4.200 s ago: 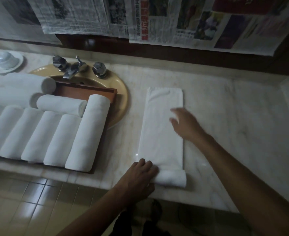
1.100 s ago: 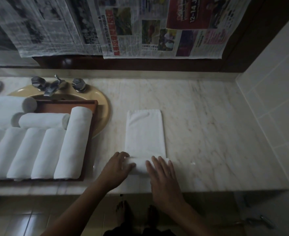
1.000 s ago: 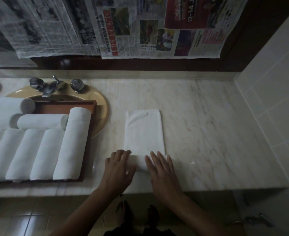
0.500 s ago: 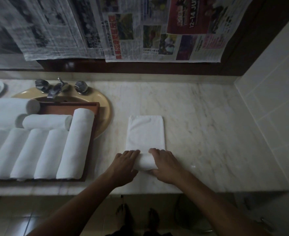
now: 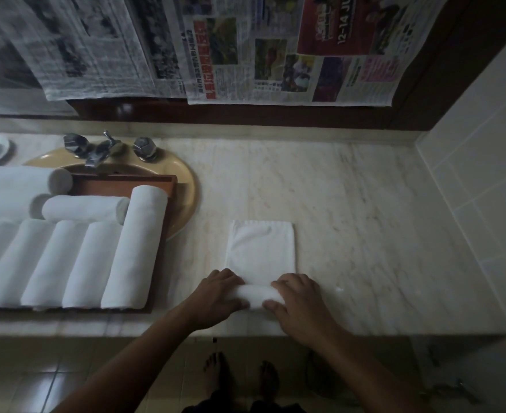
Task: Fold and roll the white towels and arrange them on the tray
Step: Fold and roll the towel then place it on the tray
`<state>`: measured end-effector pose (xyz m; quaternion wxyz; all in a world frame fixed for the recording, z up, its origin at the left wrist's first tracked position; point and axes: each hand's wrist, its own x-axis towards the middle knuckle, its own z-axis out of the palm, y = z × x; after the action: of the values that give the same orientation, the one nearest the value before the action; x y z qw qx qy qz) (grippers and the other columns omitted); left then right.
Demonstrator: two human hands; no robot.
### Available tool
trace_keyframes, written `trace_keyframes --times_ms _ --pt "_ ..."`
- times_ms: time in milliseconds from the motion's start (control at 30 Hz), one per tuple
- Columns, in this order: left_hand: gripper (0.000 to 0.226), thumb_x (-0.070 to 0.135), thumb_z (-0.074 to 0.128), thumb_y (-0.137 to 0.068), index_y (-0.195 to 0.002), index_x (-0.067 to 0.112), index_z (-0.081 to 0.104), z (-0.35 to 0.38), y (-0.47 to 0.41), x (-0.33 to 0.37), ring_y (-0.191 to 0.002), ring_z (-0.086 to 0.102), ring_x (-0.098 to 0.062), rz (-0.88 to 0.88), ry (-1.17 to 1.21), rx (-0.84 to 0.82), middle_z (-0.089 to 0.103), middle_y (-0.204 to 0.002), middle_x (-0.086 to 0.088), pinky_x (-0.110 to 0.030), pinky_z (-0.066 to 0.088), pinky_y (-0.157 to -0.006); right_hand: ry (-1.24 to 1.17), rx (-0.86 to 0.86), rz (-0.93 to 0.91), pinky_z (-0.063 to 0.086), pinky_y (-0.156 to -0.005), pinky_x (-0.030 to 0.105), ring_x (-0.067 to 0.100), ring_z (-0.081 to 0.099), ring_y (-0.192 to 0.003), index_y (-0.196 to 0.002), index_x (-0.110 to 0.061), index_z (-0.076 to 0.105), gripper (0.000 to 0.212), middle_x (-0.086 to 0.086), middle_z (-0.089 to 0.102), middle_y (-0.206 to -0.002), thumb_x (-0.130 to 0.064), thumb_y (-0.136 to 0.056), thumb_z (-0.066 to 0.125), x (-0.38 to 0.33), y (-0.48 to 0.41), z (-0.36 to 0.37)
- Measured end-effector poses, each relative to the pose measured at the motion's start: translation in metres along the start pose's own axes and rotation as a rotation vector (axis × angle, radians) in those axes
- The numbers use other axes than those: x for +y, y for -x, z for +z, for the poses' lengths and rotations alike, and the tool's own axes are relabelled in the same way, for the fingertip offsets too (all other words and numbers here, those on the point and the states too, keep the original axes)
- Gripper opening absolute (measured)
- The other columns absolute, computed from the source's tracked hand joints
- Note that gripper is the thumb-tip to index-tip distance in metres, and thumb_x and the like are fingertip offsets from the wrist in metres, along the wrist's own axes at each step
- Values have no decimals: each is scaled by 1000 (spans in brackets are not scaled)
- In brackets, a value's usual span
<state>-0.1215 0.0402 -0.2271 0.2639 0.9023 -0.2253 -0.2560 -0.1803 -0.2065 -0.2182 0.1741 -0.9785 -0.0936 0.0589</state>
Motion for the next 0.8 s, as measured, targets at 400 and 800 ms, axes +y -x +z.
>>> trace_keyframes --times_ms 400,800 --pt "82 96 35 -77 -121 33 63 -7 -2 -4 -91 59 -10 -211 -1 95 58 -109 7 -31 47 -79 217 51 -74 30 -120 58 35 43 -143 -154 -15 42 70 11 47 -155 -35 -92 66 -22 8 24" --pt "58 60 51 -94 -137 23 50 6 0 22 -125 50 -24 -60 -218 501 51 -138 -3 -46 44 -102 283 -191 -59 34 -110 49 28 47 -121 -142 -16 40 70 6 50 -135 -41 -82 62 -21 -48 -3"
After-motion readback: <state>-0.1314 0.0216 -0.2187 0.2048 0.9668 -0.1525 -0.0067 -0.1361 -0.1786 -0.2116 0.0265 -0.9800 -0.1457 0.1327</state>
